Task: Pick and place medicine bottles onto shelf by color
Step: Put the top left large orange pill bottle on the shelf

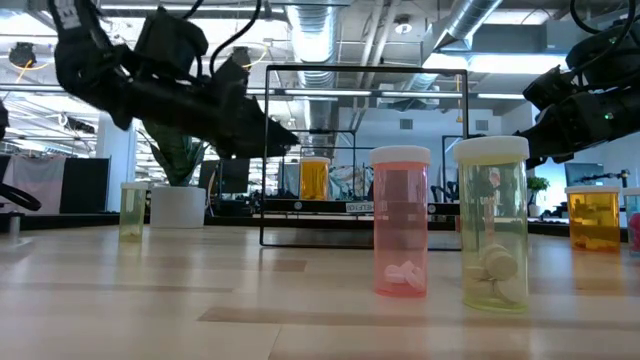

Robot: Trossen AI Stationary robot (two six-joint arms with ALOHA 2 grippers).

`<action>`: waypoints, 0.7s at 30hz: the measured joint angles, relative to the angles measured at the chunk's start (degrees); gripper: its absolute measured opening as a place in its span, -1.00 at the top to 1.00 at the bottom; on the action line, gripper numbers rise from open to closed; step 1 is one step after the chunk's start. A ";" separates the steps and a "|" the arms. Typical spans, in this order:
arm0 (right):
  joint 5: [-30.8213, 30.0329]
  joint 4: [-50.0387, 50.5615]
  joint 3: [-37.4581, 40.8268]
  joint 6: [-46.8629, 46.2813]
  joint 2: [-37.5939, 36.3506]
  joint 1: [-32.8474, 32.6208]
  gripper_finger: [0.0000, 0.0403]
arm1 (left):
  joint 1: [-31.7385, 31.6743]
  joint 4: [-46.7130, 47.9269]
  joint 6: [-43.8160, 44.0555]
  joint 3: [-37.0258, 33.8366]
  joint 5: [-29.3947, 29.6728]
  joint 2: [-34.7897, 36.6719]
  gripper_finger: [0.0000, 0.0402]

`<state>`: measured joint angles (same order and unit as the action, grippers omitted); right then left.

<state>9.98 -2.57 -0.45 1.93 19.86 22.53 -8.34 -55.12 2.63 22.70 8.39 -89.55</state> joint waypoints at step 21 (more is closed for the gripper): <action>-0.01 0.02 0.00 0.00 0.00 0.00 -0.86 | -2.81 -9.68 -1.56 4.58 0.88 -13.72 -0.79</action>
<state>9.97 -2.55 -0.45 1.93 19.86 22.53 -11.16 -64.80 1.07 27.27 9.27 -103.26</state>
